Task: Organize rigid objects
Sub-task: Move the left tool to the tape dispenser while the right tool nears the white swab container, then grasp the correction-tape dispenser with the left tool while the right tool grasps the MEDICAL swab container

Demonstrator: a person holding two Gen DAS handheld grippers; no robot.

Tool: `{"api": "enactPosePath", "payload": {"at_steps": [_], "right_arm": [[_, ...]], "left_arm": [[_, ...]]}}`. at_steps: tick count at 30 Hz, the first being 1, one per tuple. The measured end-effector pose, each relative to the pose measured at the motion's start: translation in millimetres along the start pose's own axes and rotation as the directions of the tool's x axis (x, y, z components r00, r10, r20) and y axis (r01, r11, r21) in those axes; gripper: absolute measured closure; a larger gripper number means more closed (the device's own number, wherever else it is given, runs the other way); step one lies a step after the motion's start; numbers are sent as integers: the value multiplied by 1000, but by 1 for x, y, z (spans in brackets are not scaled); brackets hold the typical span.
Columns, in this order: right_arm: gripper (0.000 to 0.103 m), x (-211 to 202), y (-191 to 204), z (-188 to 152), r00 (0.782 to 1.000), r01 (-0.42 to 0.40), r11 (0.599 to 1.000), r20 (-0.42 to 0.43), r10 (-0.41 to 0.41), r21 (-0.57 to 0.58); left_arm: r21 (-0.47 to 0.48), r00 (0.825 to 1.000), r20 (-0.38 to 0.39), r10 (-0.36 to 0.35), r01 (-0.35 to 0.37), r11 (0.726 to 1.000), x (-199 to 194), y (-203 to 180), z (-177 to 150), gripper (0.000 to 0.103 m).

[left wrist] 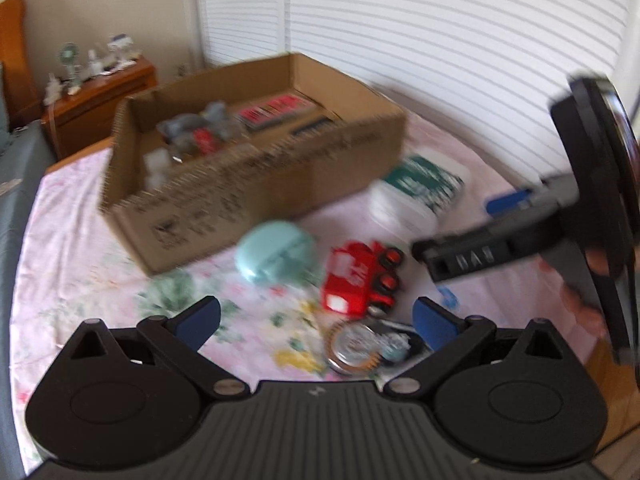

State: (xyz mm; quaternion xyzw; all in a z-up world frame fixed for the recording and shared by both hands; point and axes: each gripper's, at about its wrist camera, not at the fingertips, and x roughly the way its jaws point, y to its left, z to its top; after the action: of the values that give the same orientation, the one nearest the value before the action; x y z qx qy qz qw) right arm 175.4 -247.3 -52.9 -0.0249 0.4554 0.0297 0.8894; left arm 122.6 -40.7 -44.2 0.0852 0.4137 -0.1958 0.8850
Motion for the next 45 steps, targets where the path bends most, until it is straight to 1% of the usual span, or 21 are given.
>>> {"api": "enactPosePath", "payload": {"at_steps": [4, 7, 12, 15, 23, 26, 28, 32, 36, 37, 38, 41, 45], "right_arm": [[0, -4, -2, -1, 1000, -16, 1000, 11, 16, -23], [0, -5, -2, -2, 1000, -22, 999, 19, 22, -32], [0, -6, -3, -3, 999, -30, 999, 22, 31, -42], [0, -6, -3, -5, 999, -30, 999, 27, 32, -43], [0, -6, -3, -4, 999, -31, 999, 27, 32, -45], [0, -6, -3, -5, 999, -31, 999, 29, 32, -45], [0, -6, -2, -5, 999, -30, 999, 30, 32, -44], [0, -6, -3, -5, 999, -30, 999, 30, 32, -44], [0, -7, -3, -5, 999, -30, 999, 29, 32, -44], [0, -7, -2, -5, 999, -30, 999, 30, 31, -45], [0, -7, -2, -5, 999, -30, 999, 31, 32, -45], [0, -6, -2, -6, 999, -30, 998, 38, 32, -46], [0, -7, -3, -8, 998, -34, 998, 54, 37, -56]], "left_arm": [[34, 998, -40, -54, 55, 998, 9, -15, -7, 1], [54, 995, -58, -76, 79, 995, 17, -26, -9, 1], [91, 995, -68, -68, 74, 993, 29, -40, -10, 1], [111, 998, -66, -18, 25, 993, 33, -42, -13, 1], [48, 999, -43, 15, -13, 999, 27, -10, -21, 1], [24, 999, -47, 2, -1, 1000, 26, 0, -23, 1], [32, 999, -42, -7, 9, 999, 26, 1, -23, 1], [95, 999, -13, -29, 30, 995, 29, -3, -22, 1], [86, 997, -21, -72, 73, 994, 31, -1, -19, 9], [89, 997, -15, -70, 72, 993, 30, -1, -20, 13], [90, 997, -11, -75, 75, 993, 28, 0, -20, 14], [76, 998, -11, -63, 63, 995, 28, 3, -20, 14], [23, 1000, -14, -22, 22, 999, 25, 17, -23, 14]]}}
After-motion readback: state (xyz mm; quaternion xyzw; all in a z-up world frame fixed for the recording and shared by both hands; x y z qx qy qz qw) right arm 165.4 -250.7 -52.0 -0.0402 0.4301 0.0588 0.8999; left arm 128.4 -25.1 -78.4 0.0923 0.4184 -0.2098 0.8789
